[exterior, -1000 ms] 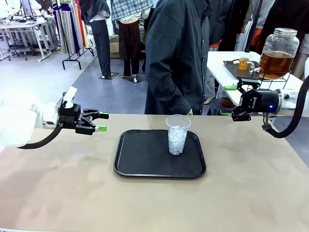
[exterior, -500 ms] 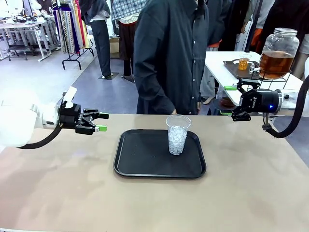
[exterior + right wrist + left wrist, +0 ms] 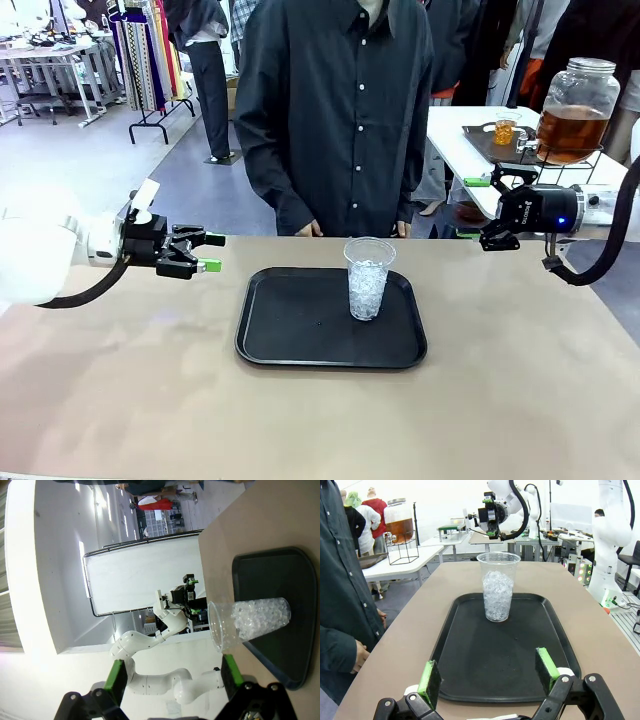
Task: Pour the drink into the iced cup.
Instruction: Pick up the iced cup indicated by the human and present it to them.
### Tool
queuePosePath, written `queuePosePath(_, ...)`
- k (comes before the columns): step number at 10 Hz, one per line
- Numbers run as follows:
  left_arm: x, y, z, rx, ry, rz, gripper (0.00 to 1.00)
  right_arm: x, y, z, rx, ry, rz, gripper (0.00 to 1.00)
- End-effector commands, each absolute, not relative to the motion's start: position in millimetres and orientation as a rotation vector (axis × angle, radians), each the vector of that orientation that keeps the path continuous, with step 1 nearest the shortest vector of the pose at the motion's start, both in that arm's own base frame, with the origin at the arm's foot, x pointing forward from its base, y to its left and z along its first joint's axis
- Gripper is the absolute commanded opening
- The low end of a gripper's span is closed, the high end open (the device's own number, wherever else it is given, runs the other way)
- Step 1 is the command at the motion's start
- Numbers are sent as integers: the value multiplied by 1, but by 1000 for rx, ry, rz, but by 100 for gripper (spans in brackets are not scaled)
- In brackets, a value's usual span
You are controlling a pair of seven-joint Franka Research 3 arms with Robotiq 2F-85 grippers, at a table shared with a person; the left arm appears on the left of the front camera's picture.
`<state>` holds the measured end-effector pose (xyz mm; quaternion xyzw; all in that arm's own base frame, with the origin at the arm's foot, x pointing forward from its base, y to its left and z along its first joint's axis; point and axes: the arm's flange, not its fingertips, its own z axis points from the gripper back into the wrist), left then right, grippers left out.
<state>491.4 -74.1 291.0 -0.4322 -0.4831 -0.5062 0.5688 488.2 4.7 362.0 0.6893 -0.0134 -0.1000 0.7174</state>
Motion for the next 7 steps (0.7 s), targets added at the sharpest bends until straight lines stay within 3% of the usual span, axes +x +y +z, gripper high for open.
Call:
queuePosePath(1, 493, -75, 293, -1013, -1127, -1182, 100, 489, 5, 364, 1523, -34, -220, 100)
queuePosePath(7, 493, -75, 293, -1013, -1127, -1182, 100, 489, 5, 364, 1523, -34, -220, 100)
